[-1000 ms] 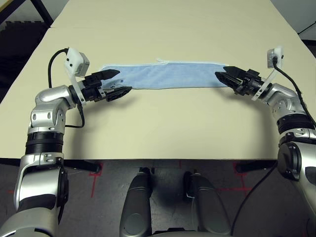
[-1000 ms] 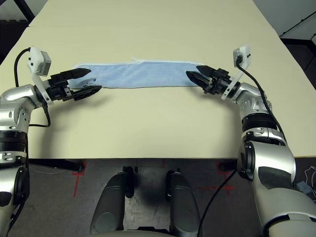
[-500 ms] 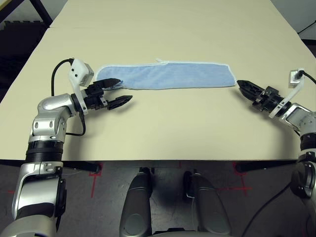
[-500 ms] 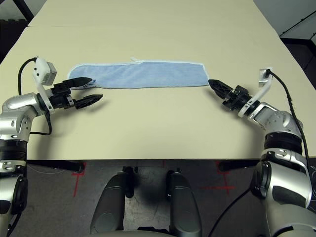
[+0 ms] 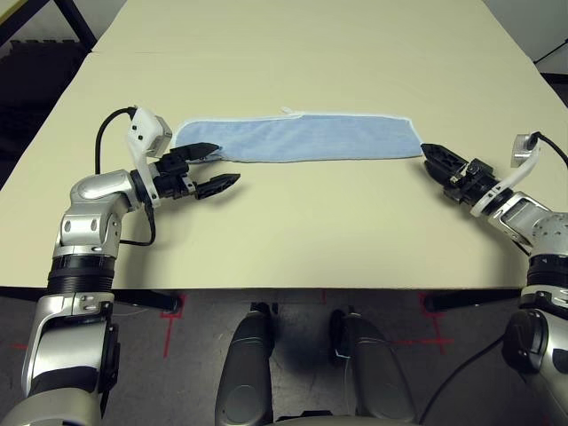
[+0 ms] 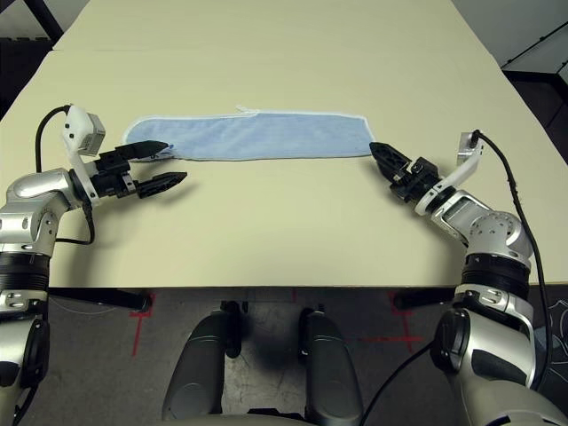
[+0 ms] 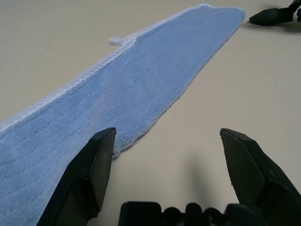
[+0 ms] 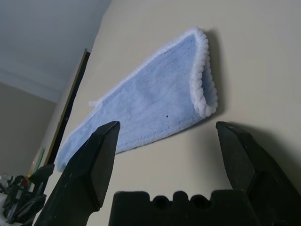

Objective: Fold the towel and set it aside.

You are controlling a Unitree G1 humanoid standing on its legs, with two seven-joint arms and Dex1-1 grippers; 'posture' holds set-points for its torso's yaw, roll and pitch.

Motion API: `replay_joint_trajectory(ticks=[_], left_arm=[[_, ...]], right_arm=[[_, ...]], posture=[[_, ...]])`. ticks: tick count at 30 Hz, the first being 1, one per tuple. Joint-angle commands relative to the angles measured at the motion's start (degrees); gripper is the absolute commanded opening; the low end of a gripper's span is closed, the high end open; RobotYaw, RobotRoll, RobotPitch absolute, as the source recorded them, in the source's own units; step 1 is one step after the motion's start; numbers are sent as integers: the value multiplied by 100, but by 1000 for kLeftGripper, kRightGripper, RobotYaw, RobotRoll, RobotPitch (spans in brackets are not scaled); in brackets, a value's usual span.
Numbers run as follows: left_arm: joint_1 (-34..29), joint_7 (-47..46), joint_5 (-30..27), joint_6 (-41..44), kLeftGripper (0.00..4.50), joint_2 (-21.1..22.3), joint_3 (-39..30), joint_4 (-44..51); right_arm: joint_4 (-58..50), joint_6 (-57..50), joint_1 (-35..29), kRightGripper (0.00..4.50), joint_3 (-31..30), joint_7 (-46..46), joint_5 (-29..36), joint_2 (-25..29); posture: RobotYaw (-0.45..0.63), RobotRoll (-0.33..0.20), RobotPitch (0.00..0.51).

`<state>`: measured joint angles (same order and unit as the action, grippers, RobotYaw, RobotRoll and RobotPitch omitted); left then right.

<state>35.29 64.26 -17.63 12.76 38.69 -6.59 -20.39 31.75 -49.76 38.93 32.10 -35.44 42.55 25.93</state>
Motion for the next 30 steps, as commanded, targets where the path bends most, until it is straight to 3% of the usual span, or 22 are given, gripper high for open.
replay_joint_trajectory(ticks=[1, 18, 21, 30], left_arm=[[-127, -21, -15, 55, 4500, -4, 82, 175], [-193, -59, -19, 120, 4500, 35, 66, 305], [-190, -52, -12, 110, 4500, 39, 72, 298], [-189, -31, -7, 110, 4500, 36, 101, 302]], right_arm=[[307, 35, 12, 4462, -70, 260, -111, -47], [1003, 489, 457, 4462, -237, 565, -225, -233], [1024, 547, 447, 3848, -227, 587, -221, -245], [974, 633, 390, 613, -208, 614, -165, -273]], posture=[[44, 0, 206], [54, 0, 202], [52, 0, 201], [46, 0, 193]])
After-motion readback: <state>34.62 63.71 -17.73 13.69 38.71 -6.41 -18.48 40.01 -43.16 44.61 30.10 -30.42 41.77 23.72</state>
